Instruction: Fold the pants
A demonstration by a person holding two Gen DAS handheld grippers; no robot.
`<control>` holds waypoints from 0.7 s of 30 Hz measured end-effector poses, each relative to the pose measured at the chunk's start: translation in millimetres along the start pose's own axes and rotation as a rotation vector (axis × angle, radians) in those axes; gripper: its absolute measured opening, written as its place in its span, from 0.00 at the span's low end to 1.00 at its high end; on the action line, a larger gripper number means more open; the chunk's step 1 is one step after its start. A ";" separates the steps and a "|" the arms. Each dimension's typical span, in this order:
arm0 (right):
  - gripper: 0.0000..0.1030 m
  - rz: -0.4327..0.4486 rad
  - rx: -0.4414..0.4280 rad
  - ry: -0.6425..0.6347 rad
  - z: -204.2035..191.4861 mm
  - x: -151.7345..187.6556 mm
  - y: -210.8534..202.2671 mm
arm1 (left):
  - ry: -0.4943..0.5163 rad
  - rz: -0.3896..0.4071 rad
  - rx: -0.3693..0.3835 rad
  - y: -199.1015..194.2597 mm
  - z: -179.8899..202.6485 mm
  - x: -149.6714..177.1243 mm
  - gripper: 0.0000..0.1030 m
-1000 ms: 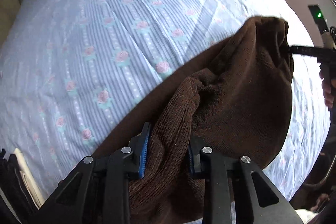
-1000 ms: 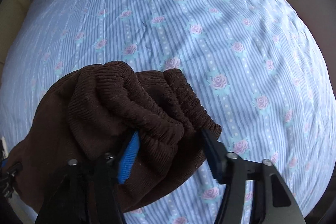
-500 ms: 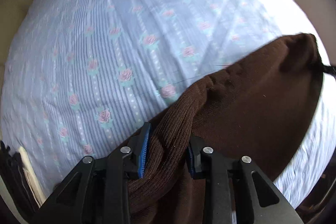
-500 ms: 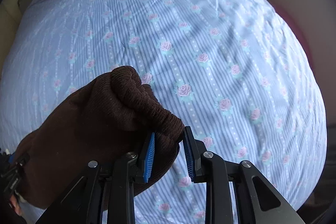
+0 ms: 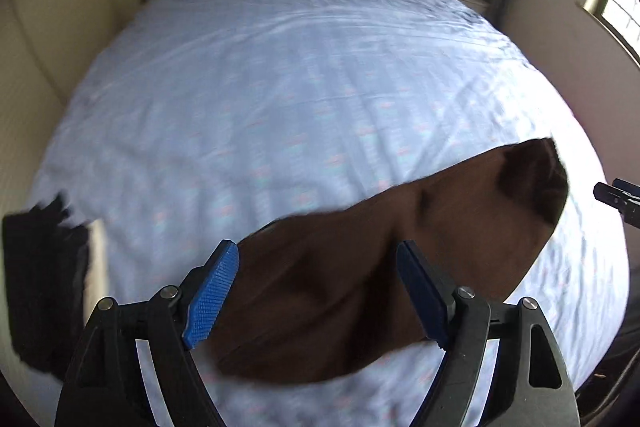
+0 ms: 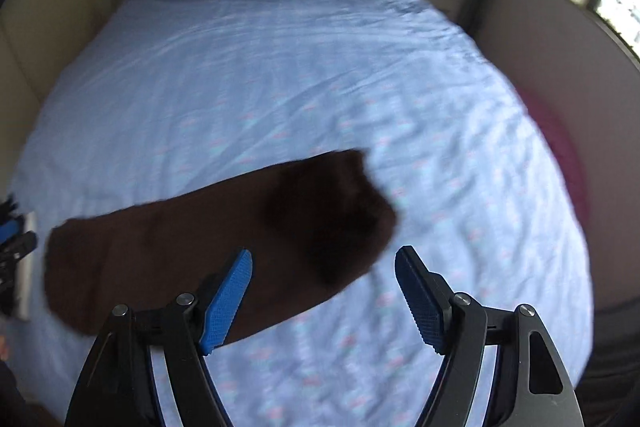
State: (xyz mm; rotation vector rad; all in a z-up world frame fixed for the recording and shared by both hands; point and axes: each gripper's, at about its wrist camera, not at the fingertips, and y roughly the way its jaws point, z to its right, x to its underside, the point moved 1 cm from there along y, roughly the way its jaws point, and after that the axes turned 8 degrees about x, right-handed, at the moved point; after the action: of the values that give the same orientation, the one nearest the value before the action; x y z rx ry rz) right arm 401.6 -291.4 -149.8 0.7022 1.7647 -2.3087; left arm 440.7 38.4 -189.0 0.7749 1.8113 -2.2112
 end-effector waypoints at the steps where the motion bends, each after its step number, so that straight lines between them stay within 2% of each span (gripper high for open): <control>1: 0.72 -0.003 -0.026 -0.019 -13.8 3.2 -2.5 | -0.018 -0.006 -0.014 -4.6 -14.9 12.1 0.79; 3: 0.72 -0.013 -0.061 -0.085 -52.3 14.6 -0.1 | -0.076 -0.029 -0.009 -5.0 -41.1 35.1 0.79; 7: 0.72 -0.057 -0.140 -0.137 -108.2 40.8 6.8 | -0.222 -0.045 0.081 6.0 -87.0 63.6 0.77; 10: 0.72 -0.118 -0.156 -0.146 -133.8 56.6 12.7 | -0.336 -0.031 0.166 19.2 -111.9 71.8 0.74; 17: 0.72 -0.199 -0.151 -0.180 -168.4 82.2 19.9 | -0.364 -0.041 0.253 66.0 -131.9 63.9 0.73; 21: 0.72 -0.208 -0.112 -0.153 -170.7 81.2 18.8 | -0.385 -0.120 0.297 102.7 -133.1 62.8 0.73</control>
State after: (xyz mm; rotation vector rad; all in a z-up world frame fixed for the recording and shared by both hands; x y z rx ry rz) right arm 383.9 -123.3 -236.4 0.3286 1.9580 -2.2959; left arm 470.8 151.9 -324.7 0.2568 1.3996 -2.5270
